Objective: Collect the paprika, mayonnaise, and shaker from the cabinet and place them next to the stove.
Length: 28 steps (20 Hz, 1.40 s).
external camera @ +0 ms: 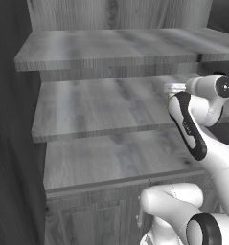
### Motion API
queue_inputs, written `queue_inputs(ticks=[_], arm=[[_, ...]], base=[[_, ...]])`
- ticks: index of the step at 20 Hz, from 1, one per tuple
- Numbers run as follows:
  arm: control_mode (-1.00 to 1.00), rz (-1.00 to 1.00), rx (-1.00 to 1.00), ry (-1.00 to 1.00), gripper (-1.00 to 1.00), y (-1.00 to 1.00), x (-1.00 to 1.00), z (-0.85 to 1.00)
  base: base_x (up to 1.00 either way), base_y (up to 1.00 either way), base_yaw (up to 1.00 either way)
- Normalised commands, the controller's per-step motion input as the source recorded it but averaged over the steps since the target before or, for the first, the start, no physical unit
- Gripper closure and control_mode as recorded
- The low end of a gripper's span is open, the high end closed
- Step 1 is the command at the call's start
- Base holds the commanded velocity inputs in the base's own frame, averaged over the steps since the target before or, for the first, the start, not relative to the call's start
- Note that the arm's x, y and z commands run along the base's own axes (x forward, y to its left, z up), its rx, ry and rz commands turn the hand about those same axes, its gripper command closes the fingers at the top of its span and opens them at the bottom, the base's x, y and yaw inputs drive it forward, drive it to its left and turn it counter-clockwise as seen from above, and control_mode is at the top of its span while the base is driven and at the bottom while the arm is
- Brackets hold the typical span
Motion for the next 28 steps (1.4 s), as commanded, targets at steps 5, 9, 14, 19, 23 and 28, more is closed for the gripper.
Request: queue_inputs(ticks=[5,9,14,19,23,28], arm=[[-1.00,0.00,0.00,0.00,-1.00,0.00,0.03,-0.08],[-1.00,0.00,0.00,0.00,-1.00,0.00,0.03,-0.07],[-1.00,0.00,-0.01,0.00,-1.00,0.00,0.06,-0.07],[-1.00,0.01,-0.02,0.00,-1.00,0.00,0.16,-0.08],[-1.00,0.03,-0.02,0.00,-1.00,0.00,0.22,-0.12],[-1.00,0.04,-0.03,0.00,-1.00,0.00,0.11,-0.13]], base=[[0.00,0.00,0.00],[0.00,0.00,0.00],[0.00,0.00,0.00],[0.00,0.00,0.00],[0.00,0.00,0.00],[0.00,0.00,0.00]])
